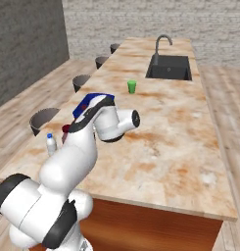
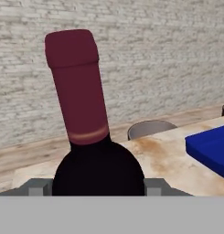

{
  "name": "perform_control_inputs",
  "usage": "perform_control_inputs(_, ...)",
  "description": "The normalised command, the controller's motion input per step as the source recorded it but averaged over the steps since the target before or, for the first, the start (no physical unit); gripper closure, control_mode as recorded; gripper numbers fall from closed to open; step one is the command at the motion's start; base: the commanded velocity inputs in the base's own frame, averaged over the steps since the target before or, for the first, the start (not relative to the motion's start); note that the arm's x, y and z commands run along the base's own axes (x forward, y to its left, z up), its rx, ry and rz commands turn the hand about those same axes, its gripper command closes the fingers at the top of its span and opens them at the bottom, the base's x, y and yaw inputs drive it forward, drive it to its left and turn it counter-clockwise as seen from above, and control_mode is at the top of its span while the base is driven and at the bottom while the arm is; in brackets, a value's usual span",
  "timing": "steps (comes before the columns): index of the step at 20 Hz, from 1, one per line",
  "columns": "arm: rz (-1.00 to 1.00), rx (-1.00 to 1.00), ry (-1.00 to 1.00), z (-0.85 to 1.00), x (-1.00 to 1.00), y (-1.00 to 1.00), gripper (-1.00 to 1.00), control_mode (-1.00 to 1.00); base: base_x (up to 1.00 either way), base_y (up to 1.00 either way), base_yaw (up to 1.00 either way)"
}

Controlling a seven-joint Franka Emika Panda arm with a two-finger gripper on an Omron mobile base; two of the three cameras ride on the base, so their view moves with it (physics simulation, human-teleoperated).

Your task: Place the drinks on the dining counter in a tight cluster.

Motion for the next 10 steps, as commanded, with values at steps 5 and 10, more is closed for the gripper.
perform_control_inputs(5,0.0,0.0,-0.02,-0.18,0.35,0.0,1.0,-1.0,0.0,0.0,0.0)
perform_control_inputs(10,0.0,0.0,0.0,-0.52,0.0,0.0,1.0,-1.0,0.0,0.0,0.0)
